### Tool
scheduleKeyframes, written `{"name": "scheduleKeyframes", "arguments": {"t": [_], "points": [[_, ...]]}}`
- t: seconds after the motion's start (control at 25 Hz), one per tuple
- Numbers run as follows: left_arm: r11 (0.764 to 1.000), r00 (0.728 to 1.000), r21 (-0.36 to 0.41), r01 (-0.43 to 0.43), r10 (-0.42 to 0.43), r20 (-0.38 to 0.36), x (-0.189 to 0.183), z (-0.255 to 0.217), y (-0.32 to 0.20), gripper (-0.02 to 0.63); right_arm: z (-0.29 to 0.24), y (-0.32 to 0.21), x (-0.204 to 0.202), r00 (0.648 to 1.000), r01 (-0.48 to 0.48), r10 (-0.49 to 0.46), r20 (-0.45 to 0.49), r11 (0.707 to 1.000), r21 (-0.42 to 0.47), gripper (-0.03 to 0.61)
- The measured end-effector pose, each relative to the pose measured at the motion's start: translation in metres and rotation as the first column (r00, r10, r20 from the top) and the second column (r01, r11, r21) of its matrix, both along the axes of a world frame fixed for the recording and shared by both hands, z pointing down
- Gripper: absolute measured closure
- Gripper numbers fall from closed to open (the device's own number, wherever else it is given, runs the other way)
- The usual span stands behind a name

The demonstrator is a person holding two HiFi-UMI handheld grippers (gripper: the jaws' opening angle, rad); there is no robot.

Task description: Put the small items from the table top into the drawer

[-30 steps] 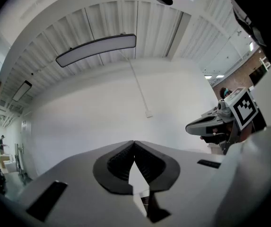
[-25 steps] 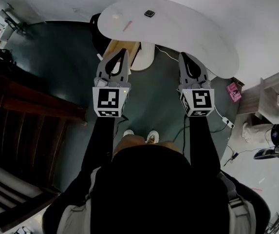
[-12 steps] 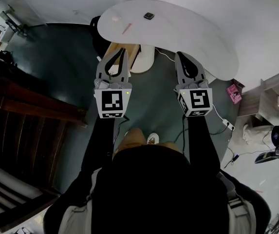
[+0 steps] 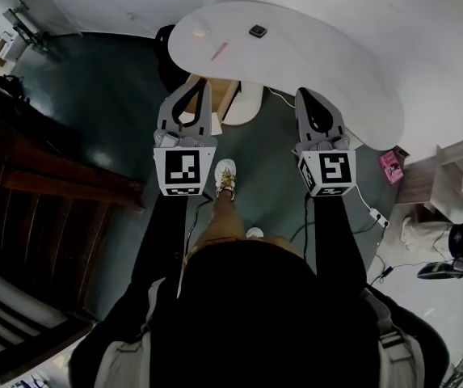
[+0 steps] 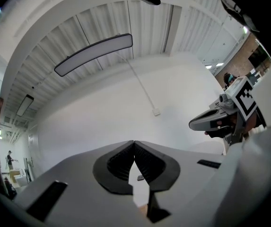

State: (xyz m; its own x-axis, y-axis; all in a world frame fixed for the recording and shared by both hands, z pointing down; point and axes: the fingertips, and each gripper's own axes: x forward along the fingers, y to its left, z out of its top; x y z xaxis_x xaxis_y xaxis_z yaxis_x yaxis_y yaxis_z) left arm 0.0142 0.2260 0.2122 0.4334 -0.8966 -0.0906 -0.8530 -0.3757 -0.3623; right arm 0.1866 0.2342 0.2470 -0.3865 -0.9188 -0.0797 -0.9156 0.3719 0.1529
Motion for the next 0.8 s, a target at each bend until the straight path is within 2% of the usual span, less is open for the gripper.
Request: {"name": "scheduleKeyframes", "arguments": {"t": [0.36,0.8], "points": [[1.000,1.000,-0.010,-0.007,0.007,-0.001,-0.022,0.016,-0.116,0.598,0.012,-0.103,-0.013,1.000,-0.010,0.010,-0.028,1.000,-0.004,0.552],[0.993,0.997,-0.092,-0.076,0.077,0.006,-0.047,0.047,-0.285,0.598,0.024,-0.261,-0.050,0.998,-0.037,0.034,-0.043,0.997,-0.061,0.552]]}}
